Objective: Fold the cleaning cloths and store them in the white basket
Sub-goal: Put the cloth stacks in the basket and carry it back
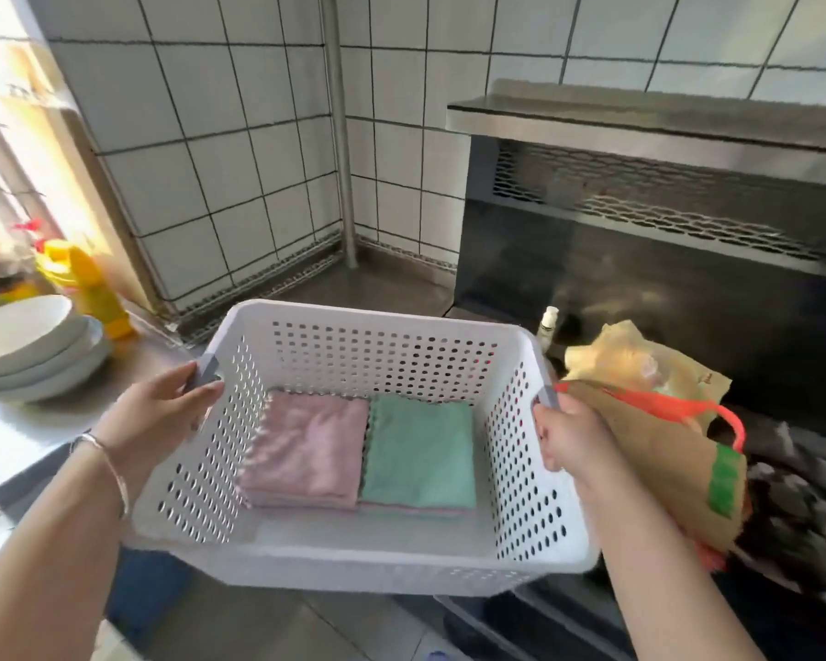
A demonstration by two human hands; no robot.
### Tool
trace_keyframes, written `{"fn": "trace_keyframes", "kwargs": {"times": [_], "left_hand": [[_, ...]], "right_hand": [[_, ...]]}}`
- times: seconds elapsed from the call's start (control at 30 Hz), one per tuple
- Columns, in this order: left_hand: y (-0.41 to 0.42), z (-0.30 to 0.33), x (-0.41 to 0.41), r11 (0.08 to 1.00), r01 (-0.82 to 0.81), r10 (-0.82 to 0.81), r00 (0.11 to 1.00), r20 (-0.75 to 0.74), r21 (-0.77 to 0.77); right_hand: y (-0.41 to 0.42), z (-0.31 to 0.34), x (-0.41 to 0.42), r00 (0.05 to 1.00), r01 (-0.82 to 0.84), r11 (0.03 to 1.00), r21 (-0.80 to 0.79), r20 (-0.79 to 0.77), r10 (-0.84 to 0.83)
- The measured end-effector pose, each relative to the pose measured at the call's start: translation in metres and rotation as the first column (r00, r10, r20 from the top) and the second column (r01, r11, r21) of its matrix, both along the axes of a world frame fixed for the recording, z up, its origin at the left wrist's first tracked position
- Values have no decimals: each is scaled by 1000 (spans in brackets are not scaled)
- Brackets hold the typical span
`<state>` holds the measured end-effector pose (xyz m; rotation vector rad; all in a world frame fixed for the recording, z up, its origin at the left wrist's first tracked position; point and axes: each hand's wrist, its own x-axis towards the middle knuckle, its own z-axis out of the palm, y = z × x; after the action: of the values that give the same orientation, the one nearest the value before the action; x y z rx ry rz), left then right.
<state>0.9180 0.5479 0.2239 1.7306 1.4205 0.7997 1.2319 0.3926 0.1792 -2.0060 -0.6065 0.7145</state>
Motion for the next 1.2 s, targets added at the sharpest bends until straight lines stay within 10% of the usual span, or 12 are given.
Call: {"fn": "trace_keyframes", "kwargs": {"times": [0.17,0.5,1.2], "left_hand": [[69,-9,-9,981,-191,188,977,-96,-24],[151,-39,-11,807,-475,569,784,247,-351],[274,-89,36,720,-542,694,577,430,-434]], "right_hand": [[123,-1,18,974,-224,974,-27,-42,223],[340,12,25,830,-554,829,-73,-119,545],[529,-29,20,813,-538,805,-250,100,574]]}}
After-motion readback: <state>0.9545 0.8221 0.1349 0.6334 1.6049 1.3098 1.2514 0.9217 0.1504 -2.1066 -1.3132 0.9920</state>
